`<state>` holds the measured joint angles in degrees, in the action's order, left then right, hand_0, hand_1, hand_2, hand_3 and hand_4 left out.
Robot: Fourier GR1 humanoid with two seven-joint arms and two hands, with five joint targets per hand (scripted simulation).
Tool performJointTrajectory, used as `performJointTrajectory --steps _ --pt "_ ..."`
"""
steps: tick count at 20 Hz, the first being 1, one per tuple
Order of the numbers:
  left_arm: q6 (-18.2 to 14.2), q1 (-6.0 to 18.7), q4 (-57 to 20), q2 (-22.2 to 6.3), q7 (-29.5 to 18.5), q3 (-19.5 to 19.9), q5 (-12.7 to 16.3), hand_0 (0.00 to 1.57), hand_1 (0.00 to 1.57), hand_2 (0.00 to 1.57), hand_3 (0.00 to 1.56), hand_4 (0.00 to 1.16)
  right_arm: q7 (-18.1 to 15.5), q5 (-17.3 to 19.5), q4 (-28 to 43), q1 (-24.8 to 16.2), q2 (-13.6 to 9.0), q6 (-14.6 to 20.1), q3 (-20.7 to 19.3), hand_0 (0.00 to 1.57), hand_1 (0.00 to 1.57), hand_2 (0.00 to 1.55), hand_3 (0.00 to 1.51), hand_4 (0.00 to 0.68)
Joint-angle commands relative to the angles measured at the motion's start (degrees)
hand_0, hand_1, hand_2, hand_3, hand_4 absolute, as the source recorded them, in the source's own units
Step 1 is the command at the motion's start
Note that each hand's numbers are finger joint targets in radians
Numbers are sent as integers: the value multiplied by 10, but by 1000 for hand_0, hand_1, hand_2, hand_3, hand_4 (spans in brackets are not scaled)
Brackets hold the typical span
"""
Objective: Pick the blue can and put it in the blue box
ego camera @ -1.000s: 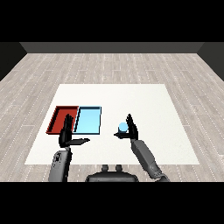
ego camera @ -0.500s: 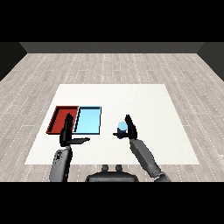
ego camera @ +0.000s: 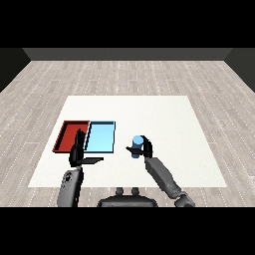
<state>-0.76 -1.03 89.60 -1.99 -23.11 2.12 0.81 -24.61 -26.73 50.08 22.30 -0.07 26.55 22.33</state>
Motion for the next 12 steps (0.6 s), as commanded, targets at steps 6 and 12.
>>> performJointTrajectory --steps 6,12 --pt "3 -6 13 0 10 -6 -3 0 0 0 0 0 -8 77 68 -26 -9 16 11 1467 1467 1474 1360 470" --pt "26 10 -10 -14 13 2 7 0 0 0 0 0 36 118 117 -2 1 39 11 1459 1459 1480 1354 518"
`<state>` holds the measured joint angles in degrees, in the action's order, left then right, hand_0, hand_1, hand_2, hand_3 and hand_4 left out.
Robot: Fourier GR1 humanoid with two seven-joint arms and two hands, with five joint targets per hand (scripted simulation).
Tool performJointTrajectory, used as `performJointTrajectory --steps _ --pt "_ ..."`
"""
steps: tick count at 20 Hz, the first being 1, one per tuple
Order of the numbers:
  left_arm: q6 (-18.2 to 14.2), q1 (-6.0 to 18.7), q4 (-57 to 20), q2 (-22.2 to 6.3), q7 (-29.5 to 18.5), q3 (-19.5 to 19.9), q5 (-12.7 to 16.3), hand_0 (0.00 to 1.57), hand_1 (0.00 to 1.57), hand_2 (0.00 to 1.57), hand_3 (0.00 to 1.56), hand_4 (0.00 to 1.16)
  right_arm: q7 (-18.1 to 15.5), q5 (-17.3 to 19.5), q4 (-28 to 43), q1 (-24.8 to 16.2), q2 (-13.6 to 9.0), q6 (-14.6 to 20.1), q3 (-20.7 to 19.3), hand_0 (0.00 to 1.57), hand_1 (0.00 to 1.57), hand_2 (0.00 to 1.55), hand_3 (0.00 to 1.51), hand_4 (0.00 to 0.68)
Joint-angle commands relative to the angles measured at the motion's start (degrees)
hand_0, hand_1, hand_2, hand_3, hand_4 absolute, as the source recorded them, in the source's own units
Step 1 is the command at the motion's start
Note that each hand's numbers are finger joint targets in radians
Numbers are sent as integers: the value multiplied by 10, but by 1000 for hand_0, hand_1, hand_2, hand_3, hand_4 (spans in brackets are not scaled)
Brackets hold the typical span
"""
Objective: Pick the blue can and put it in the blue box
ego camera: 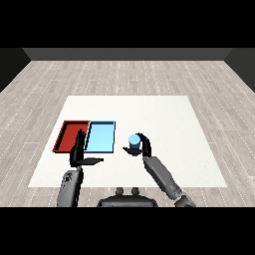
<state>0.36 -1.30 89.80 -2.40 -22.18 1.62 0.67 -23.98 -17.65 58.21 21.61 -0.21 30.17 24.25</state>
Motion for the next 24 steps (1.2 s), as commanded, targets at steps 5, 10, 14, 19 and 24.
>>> performJointTrajectory --steps 5,10,14,19,24 --pt "20 1 28 3 35 -37 5 0 0 0 0 0 43 10 70 49 2 69 63 1466 1466 1482 1381 525" --pt "2 10 -2 18 17 -63 -4 0 0 0 0 0 87 44 114 58 2 34 35 1444 1444 1468 1345 556" --pt "-29 49 -18 24 35 -91 0 0 0 0 0 0 68 54 108 37 -17 -27 -6 1443 1443 1462 1348 562" --pt "-87 72 -8 24 70 -153 2 0 0 0 0 0 33 15 93 30 -77 -118 -75 1443 1443 1462 1348 562" --pt "-54 86 -16 24 76 -135 30 0 0 0 0 0 66 42 119 19 -71 -143 -99 1467 1467 1466 1375 566"
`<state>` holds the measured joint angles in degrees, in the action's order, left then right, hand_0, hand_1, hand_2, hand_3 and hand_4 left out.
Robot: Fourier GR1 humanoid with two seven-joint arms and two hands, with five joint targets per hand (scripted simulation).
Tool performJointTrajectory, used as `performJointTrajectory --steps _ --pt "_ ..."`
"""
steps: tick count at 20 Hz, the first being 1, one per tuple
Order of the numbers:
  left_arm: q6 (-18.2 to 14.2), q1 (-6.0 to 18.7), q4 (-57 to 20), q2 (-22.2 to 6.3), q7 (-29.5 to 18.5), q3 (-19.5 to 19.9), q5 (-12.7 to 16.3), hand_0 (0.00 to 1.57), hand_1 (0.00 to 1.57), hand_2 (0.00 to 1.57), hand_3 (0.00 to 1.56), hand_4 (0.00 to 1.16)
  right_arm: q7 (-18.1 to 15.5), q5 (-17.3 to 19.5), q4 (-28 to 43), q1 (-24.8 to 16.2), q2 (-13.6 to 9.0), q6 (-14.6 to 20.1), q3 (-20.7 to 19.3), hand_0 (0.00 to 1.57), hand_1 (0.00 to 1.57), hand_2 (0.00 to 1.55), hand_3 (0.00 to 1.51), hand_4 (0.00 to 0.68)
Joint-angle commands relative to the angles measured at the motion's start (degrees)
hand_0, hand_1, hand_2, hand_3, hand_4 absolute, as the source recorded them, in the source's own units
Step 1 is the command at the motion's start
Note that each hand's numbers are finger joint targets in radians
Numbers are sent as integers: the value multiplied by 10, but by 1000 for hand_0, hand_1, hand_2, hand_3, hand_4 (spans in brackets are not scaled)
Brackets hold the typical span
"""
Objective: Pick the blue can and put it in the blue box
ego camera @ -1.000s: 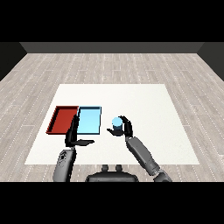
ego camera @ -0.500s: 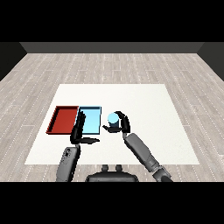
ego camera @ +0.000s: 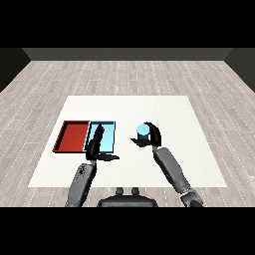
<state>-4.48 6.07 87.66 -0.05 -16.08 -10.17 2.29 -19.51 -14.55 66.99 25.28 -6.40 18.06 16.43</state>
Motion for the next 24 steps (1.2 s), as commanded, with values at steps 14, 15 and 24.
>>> performJointTrajectory --steps 14,15,24 --pt "-91 68 -102 1 -33 -125 60 0 0 0 0 0 31 64 23 19 60 -49 -43 1458 1458 1468 1379 551" --pt "-101 78 -97 1 -30 -124 52 0 0 0 0 0 72 79 106 -25 44 -48 -32 1458 1458 1467 1375 551" --pt "-131 139 -170 1 -14 -151 102 0 0 0 0 0 29 56 7 40 64 -60 -41 1423 1423 1460 1374 560"
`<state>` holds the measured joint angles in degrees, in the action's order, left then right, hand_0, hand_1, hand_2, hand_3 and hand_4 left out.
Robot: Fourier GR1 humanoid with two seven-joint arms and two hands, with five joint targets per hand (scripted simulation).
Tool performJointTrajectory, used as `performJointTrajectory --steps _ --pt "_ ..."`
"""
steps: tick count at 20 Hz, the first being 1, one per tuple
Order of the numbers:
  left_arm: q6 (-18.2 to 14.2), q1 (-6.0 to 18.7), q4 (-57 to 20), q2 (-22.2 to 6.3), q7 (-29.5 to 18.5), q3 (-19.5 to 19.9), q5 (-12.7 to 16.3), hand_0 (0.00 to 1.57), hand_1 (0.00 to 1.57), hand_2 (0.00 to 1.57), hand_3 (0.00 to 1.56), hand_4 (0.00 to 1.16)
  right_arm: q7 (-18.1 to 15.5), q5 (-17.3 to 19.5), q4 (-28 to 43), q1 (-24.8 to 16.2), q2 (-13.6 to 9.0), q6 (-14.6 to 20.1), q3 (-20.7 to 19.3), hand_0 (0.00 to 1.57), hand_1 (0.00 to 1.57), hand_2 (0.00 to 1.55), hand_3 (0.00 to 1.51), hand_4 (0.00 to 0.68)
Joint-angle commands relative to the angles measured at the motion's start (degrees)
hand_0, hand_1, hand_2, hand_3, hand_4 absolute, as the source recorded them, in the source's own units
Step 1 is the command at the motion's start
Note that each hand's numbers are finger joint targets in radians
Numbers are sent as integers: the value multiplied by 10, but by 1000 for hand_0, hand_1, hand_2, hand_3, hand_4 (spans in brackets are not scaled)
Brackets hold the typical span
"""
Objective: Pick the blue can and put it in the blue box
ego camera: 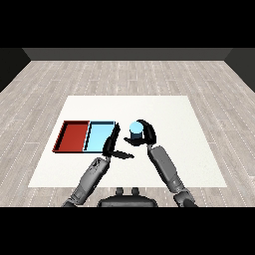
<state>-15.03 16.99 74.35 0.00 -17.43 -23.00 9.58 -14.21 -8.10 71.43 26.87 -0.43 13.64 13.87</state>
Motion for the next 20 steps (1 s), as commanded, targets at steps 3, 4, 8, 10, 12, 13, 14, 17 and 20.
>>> performJointTrajectory --steps 3,4,8,10,12,13,14,17,20 --pt "3 51 -45 0 11 11 36 0 0 0 0 0 -8 -12 18 -24 4 -4 24 1449 1449 1470 1379 557" --pt "-90 54 -71 0 -36 -99 78 0 0 0 0 0 -4 -17 29 -16 4 5 22 1447 1447 1467 1371 553" --pt "-47 53 -74 0 -20 -60 78 0 0 0 0 0 -7 -21 9 11 4 37 67 1438 1438 1464 1373 564" --pt "-98 76 -111 0 -49 -112 119 0 0 0 0 0 -48 -29 -28 5 4 32 57 1437 1437 1463 1373 553" --pt "-72 92 -129 0 -63 -91 128 0 0 0 0 0 -17 -54 -27 52 4 38 56 1434 1434 1462 1374 551" --pt "-74 84 -133 0 -75 -104 135 0 0 0 0 0 -27 -32 -10 5 4 9 50 1446 1446 1464 1374 555" --pt "-105 52 -68 0 -27 -118 107 0 0 0 0 0 -43 -67 -67 56 4 73 88 1437 1437 1461 1374 561" --pt "-24 92 -144 0 -42 -42 102 0 0 0 0 0 -25 -40 -44 46 4 9 40 1418 1418 1454 1366 557" --pt "-64 64 -119 0 -54 -85 106 0 0 0 0 0 -36 -27 7 -19 4 -3 45 1433 1433 1465 1376 558"
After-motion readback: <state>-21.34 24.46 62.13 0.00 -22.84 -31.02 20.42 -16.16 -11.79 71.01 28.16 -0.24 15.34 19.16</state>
